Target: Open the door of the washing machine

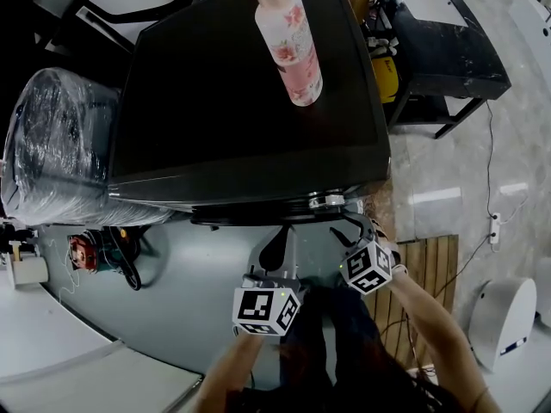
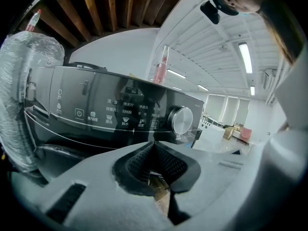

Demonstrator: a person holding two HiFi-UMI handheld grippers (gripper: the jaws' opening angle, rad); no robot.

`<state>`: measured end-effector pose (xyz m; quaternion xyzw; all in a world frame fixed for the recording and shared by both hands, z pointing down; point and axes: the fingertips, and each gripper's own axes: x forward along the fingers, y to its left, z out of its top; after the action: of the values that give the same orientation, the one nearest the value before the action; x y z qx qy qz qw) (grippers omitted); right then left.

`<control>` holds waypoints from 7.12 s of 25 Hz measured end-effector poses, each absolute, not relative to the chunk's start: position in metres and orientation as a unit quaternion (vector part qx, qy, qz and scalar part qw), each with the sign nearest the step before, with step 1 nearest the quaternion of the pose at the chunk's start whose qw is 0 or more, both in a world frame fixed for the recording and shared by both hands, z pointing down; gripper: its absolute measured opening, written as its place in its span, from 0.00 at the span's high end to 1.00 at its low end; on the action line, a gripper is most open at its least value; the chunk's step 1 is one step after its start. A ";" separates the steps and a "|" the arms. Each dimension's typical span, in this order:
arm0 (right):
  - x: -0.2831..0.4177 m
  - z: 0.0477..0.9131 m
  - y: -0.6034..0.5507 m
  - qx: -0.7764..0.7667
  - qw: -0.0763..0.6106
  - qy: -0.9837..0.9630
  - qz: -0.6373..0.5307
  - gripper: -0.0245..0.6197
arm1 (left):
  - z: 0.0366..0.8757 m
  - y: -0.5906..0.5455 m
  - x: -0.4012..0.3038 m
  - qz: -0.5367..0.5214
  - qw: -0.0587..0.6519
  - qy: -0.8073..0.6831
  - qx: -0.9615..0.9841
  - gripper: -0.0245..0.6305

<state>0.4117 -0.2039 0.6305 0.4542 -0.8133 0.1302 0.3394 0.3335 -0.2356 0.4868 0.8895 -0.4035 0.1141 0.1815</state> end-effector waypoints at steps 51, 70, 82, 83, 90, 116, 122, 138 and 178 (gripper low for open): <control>0.403 0.675 -0.213 0.391 0.465 -0.790 0.081 0.77 | 0.499 -0.235 0.289 0.112 0.184 -0.417 0.883 0.94; 0.402 0.677 -0.216 0.421 0.492 -0.757 0.087 0.75 | 0.503 -0.228 0.247 0.111 0.194 -0.425 0.877 0.94; 0.404 0.681 -0.212 0.428 0.513 -0.738 0.094 0.75 | 0.506 -0.226 0.228 0.110 0.195 -0.425 0.877 0.94; 0.404 0.681 -0.212 0.429 0.514 -0.737 0.094 0.75 | 0.506 -0.226 0.226 0.110 0.195 -0.426 0.877 0.94; 0.367 0.686 -0.148 0.373 0.480 -0.788 0.101 0.81 | 0.505 -0.224 0.216 0.104 0.198 -0.433 0.873 0.94; 0.251 0.694 -0.012 0.473 0.401 -0.764 0.181 0.84 | 0.502 -0.111 0.135 0.102 0.205 -0.445 0.866 0.94; 0.232 0.693 0.000 0.474 0.394 -0.767 0.176 0.85 | 0.500 -0.091 0.115 0.097 0.208 -0.473 0.850 0.94; 0.197 0.695 0.022 0.484 0.376 -0.769 0.181 0.85 | 0.496 -0.039 0.065 0.096 0.207 -0.514 0.827 0.94; 0.037 0.701 0.068 0.551 0.348 -0.717 0.247 0.84 | 0.511 -0.003 -0.078 0.098 0.220 -0.466 0.851 0.94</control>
<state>0.0366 0.0681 0.7009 0.5508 -0.7173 0.2468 0.3481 -0.0782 -0.0030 0.5105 0.8514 -0.4660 0.0978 0.2198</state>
